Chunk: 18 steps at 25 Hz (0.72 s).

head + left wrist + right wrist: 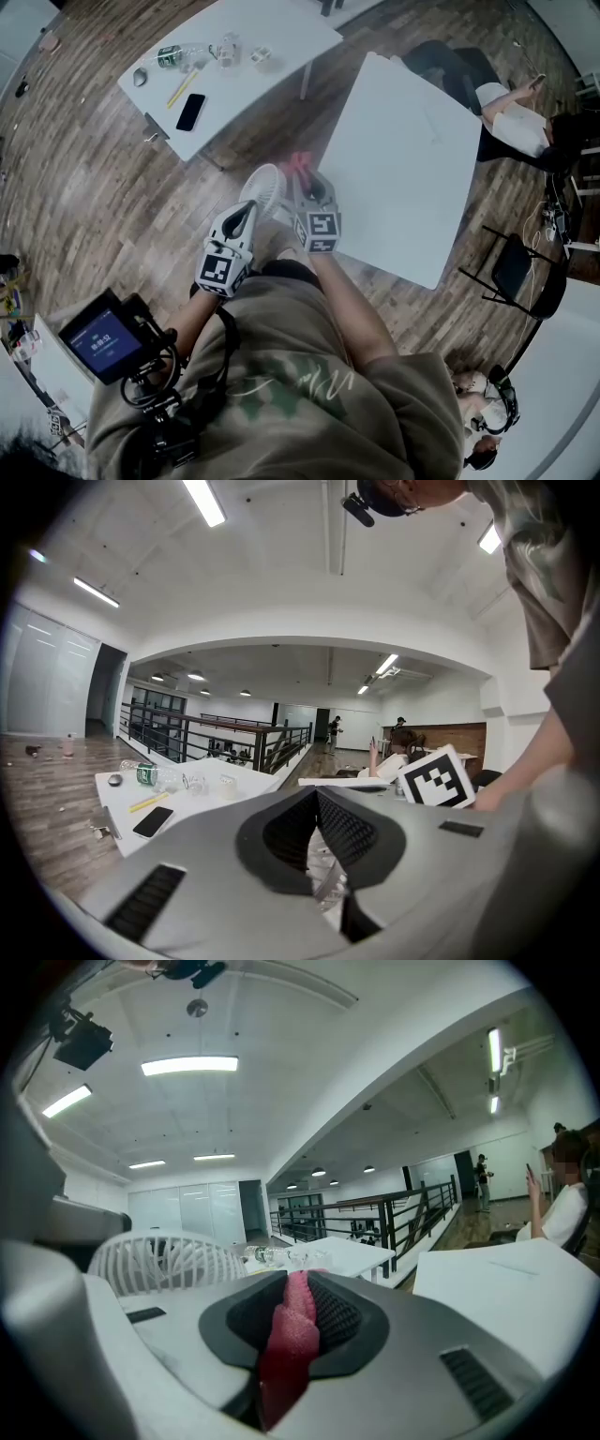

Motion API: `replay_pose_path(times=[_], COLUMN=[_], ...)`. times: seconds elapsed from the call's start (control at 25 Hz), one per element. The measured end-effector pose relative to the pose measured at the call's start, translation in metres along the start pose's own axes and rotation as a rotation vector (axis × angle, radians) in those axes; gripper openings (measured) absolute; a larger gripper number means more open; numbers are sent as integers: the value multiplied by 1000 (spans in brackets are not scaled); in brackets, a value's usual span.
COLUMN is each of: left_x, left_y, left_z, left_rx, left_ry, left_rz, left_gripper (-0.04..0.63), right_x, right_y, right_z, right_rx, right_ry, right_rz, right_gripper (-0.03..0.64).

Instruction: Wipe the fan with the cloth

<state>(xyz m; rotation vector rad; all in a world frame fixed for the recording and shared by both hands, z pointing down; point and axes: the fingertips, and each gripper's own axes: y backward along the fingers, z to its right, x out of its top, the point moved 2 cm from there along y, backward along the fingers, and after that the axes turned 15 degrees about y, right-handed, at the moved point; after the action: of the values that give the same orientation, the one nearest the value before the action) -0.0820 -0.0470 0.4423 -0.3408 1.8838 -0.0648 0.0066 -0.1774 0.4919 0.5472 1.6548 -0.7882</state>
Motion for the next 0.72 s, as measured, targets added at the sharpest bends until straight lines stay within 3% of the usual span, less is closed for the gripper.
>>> replay_pose_path(times=[0.36,0.72], left_x=[8,10], left_y=[-4,-8], left_z=[9,20], left_rx=[-41,-88], left_ry=[-9,-13], left_rz=[3,4], left_gripper=[20,20], right_x=[60,43], right_y=[61,81], right_z=[-17,-46], right_rx=[-12,16], right_ry=[22,-19], right_rz=[137,165], right_gripper=[83,87])
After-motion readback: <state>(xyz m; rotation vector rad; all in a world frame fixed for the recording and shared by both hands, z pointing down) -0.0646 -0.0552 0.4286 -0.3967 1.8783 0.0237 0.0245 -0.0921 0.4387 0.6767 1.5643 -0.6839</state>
